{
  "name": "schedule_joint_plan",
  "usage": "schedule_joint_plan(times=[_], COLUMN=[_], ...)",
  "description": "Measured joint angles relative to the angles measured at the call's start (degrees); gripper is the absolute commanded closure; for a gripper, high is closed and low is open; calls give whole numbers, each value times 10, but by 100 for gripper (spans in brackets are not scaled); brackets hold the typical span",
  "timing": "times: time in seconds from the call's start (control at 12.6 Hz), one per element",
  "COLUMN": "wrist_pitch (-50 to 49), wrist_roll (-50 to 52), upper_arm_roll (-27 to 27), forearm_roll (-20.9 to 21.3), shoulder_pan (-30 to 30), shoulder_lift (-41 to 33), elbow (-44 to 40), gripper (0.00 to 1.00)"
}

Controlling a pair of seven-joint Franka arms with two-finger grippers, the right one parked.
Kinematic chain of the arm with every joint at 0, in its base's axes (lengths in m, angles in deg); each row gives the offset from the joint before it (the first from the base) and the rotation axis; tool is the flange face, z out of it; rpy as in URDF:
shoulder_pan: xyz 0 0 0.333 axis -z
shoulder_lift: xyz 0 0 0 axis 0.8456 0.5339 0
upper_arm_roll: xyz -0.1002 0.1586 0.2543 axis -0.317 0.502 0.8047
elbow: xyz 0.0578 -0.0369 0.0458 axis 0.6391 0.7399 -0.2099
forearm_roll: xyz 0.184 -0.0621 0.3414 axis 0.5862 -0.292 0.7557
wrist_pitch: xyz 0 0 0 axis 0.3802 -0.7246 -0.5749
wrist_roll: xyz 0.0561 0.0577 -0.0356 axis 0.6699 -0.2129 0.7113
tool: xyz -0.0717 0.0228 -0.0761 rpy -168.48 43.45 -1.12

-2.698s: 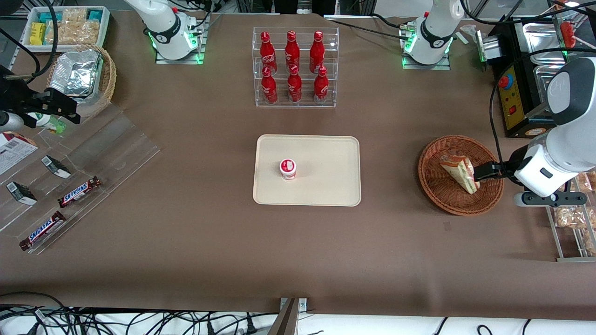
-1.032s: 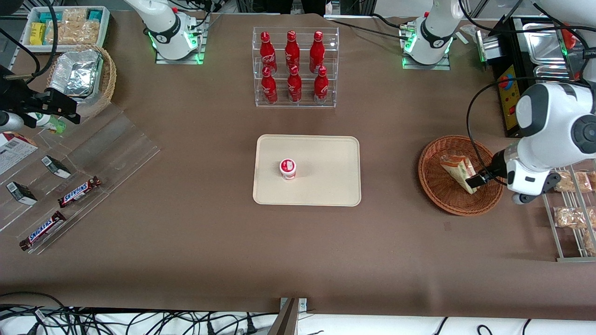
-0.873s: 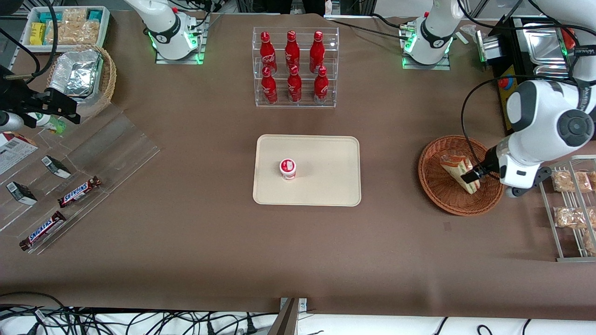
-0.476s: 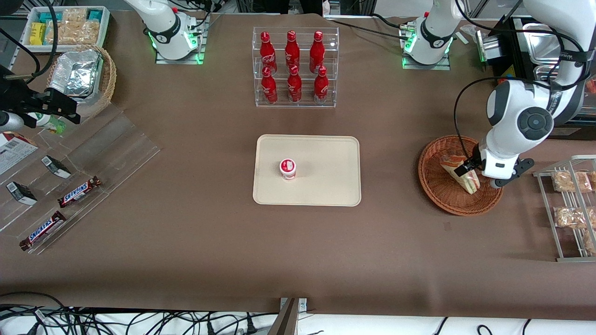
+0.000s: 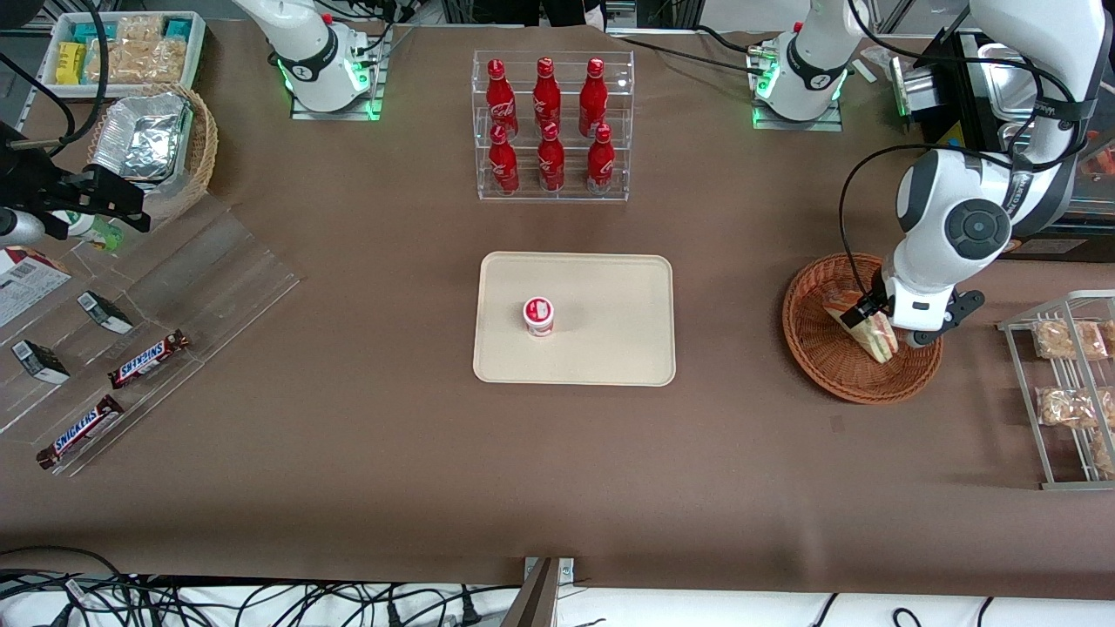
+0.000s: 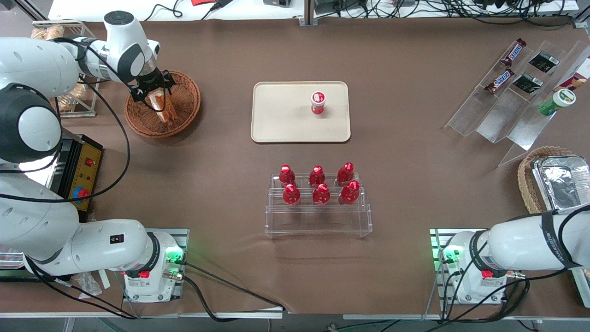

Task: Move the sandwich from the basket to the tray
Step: 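Close the left gripper on the sandwich and lift it from the basket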

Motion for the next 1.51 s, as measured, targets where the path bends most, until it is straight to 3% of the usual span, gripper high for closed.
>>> schedule_joint_plan(times=[0.32, 0.71, 0.79, 1.03, 1.51], wrist_pitch=[2, 13, 13, 14, -6], wrist_roll=[13, 40, 51, 58, 34], upper_arm_roll=[0, -2, -2, -3, -2], forearm_roll=[15, 20, 28, 36, 39], shoulder_pan=[1, 12, 16, 18, 16], shoulder_lift=[9, 23, 26, 29, 26], elbow=[2, 2, 2, 2, -9], gripper=[0, 48, 51, 56, 57])
